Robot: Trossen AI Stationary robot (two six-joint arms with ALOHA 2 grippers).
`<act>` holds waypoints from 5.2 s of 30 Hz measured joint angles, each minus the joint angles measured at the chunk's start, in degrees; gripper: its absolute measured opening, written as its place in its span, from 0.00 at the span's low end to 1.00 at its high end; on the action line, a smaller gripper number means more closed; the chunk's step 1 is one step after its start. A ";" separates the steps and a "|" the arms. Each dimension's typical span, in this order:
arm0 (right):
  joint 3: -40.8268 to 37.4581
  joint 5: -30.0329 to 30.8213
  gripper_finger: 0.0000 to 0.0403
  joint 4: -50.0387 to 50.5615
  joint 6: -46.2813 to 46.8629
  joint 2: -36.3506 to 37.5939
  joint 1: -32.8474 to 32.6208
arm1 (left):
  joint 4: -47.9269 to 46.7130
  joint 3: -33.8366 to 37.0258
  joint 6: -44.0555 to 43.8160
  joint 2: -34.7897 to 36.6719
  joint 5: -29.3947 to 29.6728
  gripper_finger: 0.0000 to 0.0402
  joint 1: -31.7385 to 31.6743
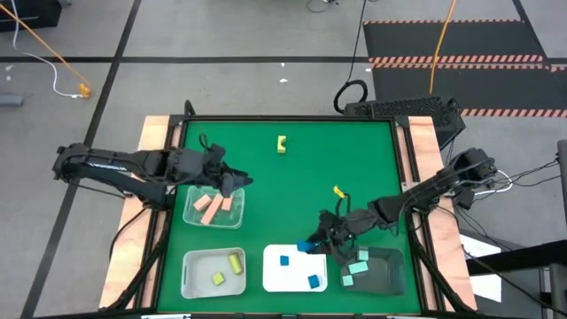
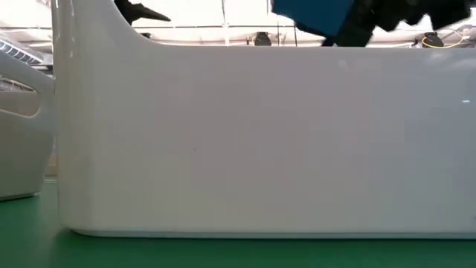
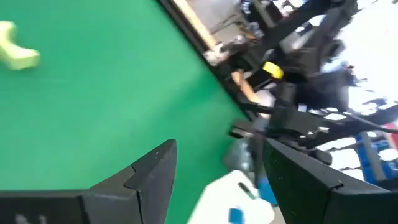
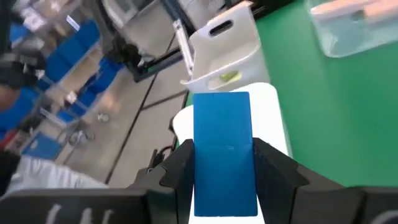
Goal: Sort & place blocks by color
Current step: Put the blue block into the white bin, then put the green block into the gray bin
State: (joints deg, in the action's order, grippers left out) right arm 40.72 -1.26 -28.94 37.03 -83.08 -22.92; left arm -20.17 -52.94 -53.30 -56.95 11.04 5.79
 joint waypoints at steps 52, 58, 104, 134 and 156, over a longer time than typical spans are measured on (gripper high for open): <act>-3.40 10.54 0.60 -13.10 -1.78 -0.42 4.99 | 14.39 -0.09 9.46 -10.66 0.03 0.59 3.25; -3.38 13.69 0.60 -3.22 0.52 1.67 11.74 | 14.37 -0.09 19.95 -10.66 0.41 0.59 3.25; -3.38 6.90 0.60 24.88 -3.42 15.77 45.27 | 19.37 -9.05 6.35 -47.60 -0.12 0.59 -25.99; -3.38 5.56 0.60 29.32 -14.96 15.88 46.23 | 1.35 -22.06 0.90 -59.99 -0.75 0.51 -32.09; -3.38 5.84 0.60 31.39 -21.48 15.88 46.73 | 4.95 -21.84 10.59 -52.06 -7.04 0.29 -31.96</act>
State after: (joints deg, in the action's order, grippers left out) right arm 37.34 4.58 2.45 15.55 -67.20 23.81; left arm -15.22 -74.78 -42.71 -109.01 4.00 -26.17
